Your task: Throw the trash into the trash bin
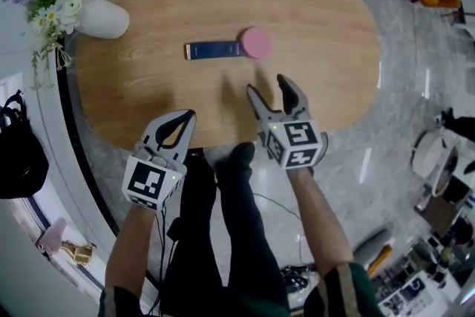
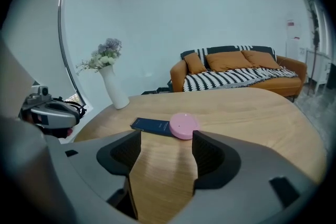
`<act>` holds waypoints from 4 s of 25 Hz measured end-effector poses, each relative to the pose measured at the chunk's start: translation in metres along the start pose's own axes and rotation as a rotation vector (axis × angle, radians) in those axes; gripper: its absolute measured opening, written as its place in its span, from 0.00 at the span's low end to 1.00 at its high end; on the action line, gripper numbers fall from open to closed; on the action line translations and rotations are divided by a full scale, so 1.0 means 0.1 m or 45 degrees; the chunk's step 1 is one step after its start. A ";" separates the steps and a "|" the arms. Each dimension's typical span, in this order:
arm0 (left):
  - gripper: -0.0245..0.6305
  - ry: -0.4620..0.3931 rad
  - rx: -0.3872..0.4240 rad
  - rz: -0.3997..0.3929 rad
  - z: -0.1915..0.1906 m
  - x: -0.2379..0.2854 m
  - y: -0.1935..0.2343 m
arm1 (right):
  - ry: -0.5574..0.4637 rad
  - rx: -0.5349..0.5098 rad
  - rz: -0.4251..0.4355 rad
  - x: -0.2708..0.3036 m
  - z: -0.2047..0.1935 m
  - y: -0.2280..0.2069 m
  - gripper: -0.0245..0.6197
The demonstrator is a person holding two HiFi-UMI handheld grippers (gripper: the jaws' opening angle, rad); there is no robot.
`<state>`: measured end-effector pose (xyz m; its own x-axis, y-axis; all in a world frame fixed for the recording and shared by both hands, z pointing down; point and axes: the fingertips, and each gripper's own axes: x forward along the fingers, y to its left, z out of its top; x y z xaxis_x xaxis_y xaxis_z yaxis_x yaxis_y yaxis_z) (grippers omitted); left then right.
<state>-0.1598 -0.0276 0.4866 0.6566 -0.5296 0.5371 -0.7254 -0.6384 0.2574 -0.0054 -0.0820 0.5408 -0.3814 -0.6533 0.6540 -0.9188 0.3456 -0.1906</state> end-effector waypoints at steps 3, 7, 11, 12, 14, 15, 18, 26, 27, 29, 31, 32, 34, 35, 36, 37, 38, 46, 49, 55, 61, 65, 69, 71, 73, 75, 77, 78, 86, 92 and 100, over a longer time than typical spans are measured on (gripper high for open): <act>0.04 -0.003 -0.015 0.001 -0.01 0.02 0.08 | 0.008 0.017 0.011 0.22 0.07 -0.06 0.47; 0.04 0.000 -0.036 -0.009 -0.06 0.04 0.16 | 0.047 0.025 -0.017 0.51 0.11 -0.16 0.48; 0.04 0.026 -0.030 -0.005 -0.05 0.04 0.25 | 0.082 0.092 -0.093 0.76 0.10 -0.32 0.52; 0.04 0.027 -0.027 0.005 -0.03 0.04 0.29 | 0.087 0.108 -0.110 0.80 0.10 -0.37 0.54; 0.04 0.026 -0.033 0.017 -0.04 0.03 0.37 | 0.100 0.148 -0.119 0.90 0.10 -0.42 0.56; 0.04 0.028 -0.038 0.021 -0.05 0.03 0.41 | 0.112 0.170 -0.116 0.94 0.09 -0.44 0.58; 0.04 0.048 -0.049 0.027 -0.08 0.02 0.48 | 0.148 0.217 -0.114 1.08 0.07 -0.46 0.64; 0.04 0.048 -0.070 0.027 -0.13 0.05 0.51 | 0.201 0.255 -0.137 1.23 0.05 -0.50 0.64; 0.04 0.042 -0.069 0.028 -0.13 0.05 0.51 | 0.207 0.264 -0.141 1.23 0.05 -0.50 0.64; 0.04 0.033 -0.065 0.038 -0.14 0.05 0.51 | 0.212 0.277 -0.137 1.21 0.05 -0.50 0.64; 0.04 0.040 -0.060 0.044 -0.14 0.05 0.50 | 0.195 0.287 -0.119 1.18 0.11 -0.48 0.64; 0.04 0.045 -0.057 0.041 -0.14 0.05 0.49 | 0.180 0.293 -0.114 1.15 0.14 -0.47 0.64; 0.04 0.048 -0.050 0.032 -0.15 0.06 0.46 | 0.154 0.301 -0.111 1.10 0.15 -0.50 0.64; 0.04 0.049 -0.048 0.028 -0.14 0.06 0.44 | 0.146 0.302 -0.110 1.08 0.15 -0.52 0.64; 0.04 0.049 -0.045 0.025 -0.14 0.06 0.42 | 0.140 0.300 -0.109 1.05 0.16 -0.52 0.64; 0.04 0.046 -0.042 0.023 -0.13 0.06 0.41 | 0.136 0.299 -0.107 1.02 0.16 -0.52 0.64; 0.04 0.039 -0.037 0.019 -0.13 0.06 0.39 | 0.131 0.298 -0.106 0.99 0.16 -0.53 0.64; 0.04 0.061 0.014 -0.022 -0.01 0.15 0.10 | 0.059 0.336 -0.133 0.57 0.15 -0.70 0.64; 0.04 0.071 0.046 -0.055 -0.02 0.24 -0.04 | 0.037 0.352 -0.160 0.37 0.05 -0.82 0.64; 0.04 0.092 0.130 -0.157 -0.02 0.49 -0.44 | 0.004 0.399 -0.242 -0.12 -0.25 -1.12 0.64; 0.04 0.113 0.201 -0.261 0.00 0.77 -0.92 | -0.037 0.510 -0.355 -0.71 -0.66 -1.54 0.64; 0.04 0.131 0.241 -0.330 0.00 0.98 -1.31 | -0.050 0.585 -0.426 -1.10 -0.99 -1.84 0.64; 0.04 0.176 0.289 -0.400 -0.03 1.17 -1.69 | -0.069 0.645 -0.478 -1.44 -1.25 -2.04 0.64; 0.04 0.167 0.309 -0.441 0.01 1.26 -1.90 | -0.082 0.658 -0.499 -1.58 -1.33 -2.12 0.64; 0.04 0.157 0.329 -0.472 0.06 1.35 -2.10 | -0.095 0.674 -0.522 -1.69 -1.43 -2.19 0.64; 0.04 0.161 0.362 -0.503 0.06 1.43 -2.26 | -0.108 0.693 -0.546 -1.80 -1.55 -2.24 0.64; 0.04 0.173 0.383 -0.536 0.00 1.49 -2.41 | -0.115 0.717 -0.571 -1.89 -1.71 -2.25 0.64; 0.04 0.180 0.390 -0.554 -0.04 1.52 -2.49 | -0.114 0.731 -0.582 -1.93 -1.81 -2.25 0.64; 0.04 0.223 0.427 -0.666 -0.40 1.71 -3.02 | -0.004 0.831 -0.627 -2.00 -2.98 -2.15 0.64; 0.04 0.232 0.502 -0.688 -0.70 1.85 -3.13 | 0.092 0.896 -0.619 -1.71 -3.74 -2.09 0.64; 0.04 0.240 0.501 -0.705 -0.94 1.92 -3.10 | 0.199 0.964 -0.542 -1.25 -4.35 -2.05 0.64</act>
<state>0.1720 0.1205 0.5854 0.8348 0.0143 0.5503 -0.1431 -0.9596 0.2421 0.2752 0.2216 0.8164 -0.0241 -0.5060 0.8622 -0.8213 -0.4817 -0.3057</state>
